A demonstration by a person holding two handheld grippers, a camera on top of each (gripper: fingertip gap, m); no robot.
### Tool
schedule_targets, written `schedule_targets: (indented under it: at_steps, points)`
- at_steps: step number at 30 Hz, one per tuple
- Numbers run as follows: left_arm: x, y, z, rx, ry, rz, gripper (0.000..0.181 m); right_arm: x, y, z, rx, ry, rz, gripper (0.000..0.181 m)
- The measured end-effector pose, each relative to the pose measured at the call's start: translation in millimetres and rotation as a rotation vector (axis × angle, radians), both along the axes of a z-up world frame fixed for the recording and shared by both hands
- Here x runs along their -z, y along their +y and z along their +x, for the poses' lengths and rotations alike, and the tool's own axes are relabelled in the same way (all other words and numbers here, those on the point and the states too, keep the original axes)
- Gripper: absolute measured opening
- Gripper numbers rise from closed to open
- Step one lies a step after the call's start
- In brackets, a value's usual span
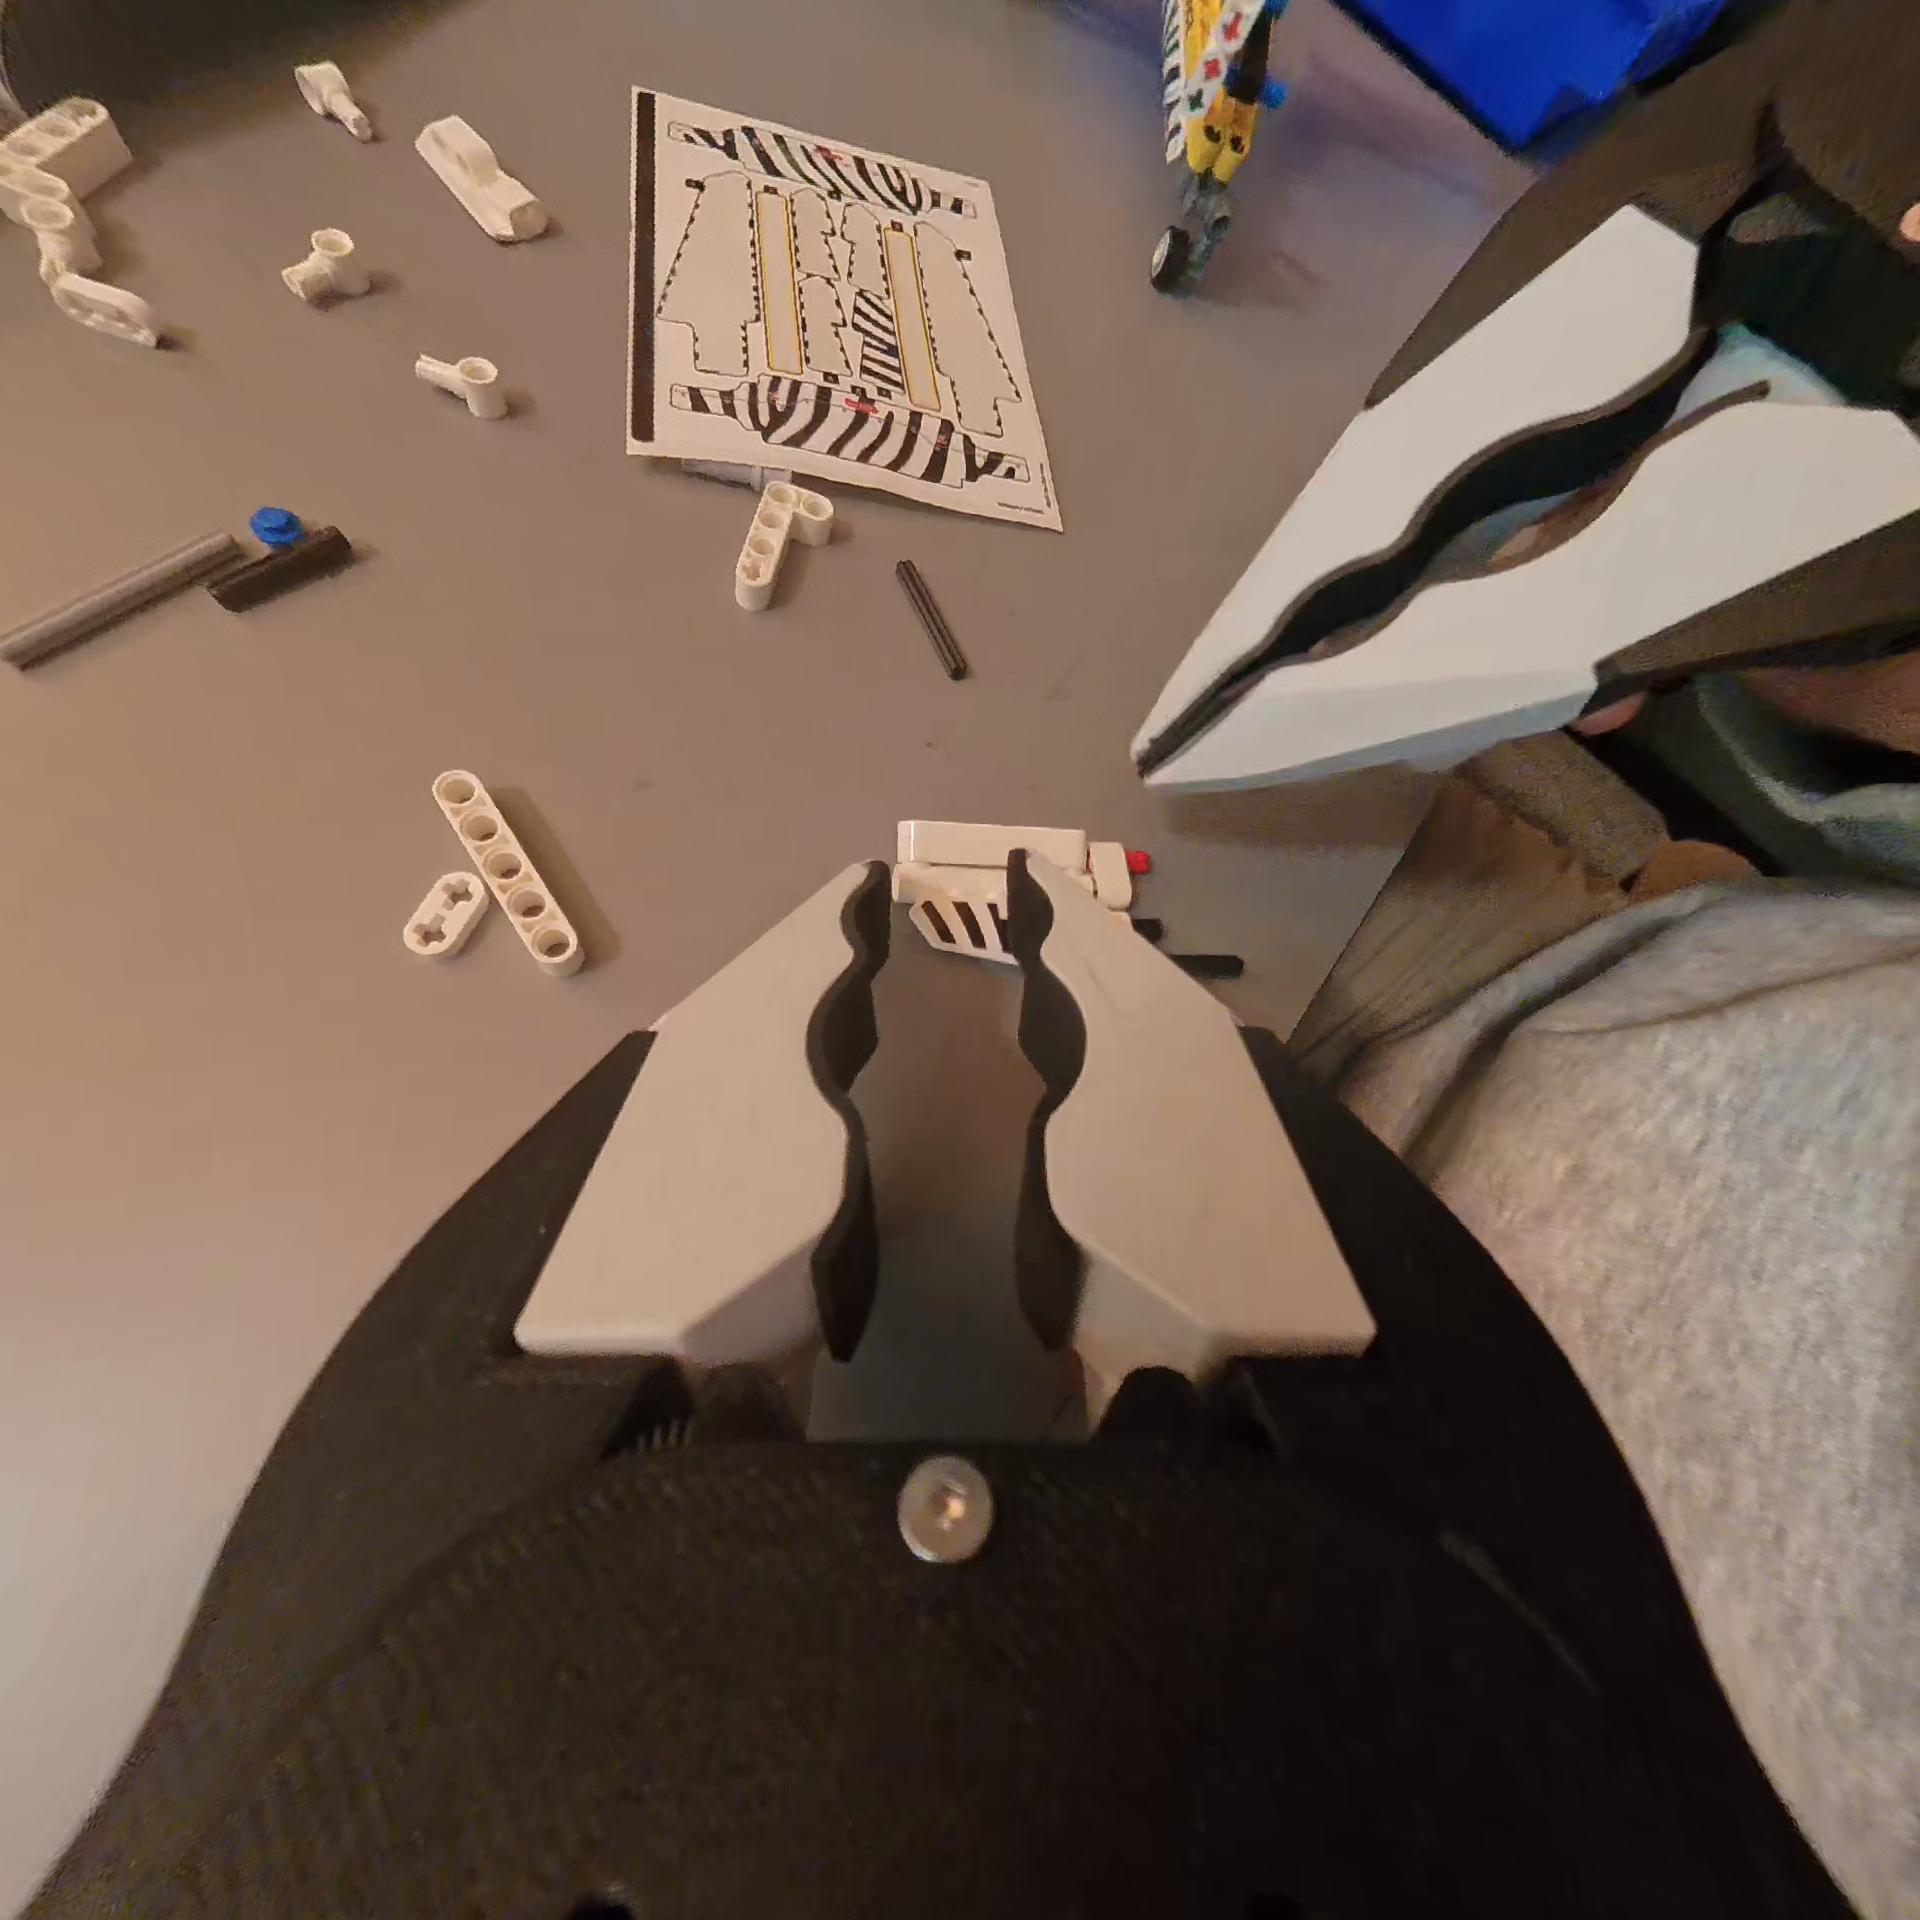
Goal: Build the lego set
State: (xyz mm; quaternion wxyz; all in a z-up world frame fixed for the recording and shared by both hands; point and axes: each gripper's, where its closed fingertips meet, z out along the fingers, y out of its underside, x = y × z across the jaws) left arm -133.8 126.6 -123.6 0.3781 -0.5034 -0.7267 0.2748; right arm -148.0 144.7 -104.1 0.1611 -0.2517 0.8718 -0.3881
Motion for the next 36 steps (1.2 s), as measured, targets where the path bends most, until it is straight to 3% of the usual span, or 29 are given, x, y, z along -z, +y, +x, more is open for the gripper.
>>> schedule_targets:
  at_steps: [2,6,18,26,32,36]
  points:
    - [0,-1,0,-0.004,0.001,0.007,0.024,-5,-2,7,-0.044,-0.038,-0.015,0.000]
    - [3,-1,0,-0.012,-0.028,-0.036,0.019,11,-4,9,-0.086,0.018,0.019,0.000]
    - [4,-2,1,-0.018,-0.050,-0.079,0.016,20,-3,9,-0.085,0.035,0.049,0.000]
    - [-2,2,1,0.011,0.012,0.023,0.030,12,-2,-7,-0.101,0.031,-0.003,0.004]
    - [-3,6,-2,0.022,0.017,0.037,0.042,11,10,0,-0.218,-0.046,0.059,0.005]
    - [-1,12,-5,0.046,-0.013,0.005,0.049,15,13,2,-0.273,0.013,0.022,0.017]
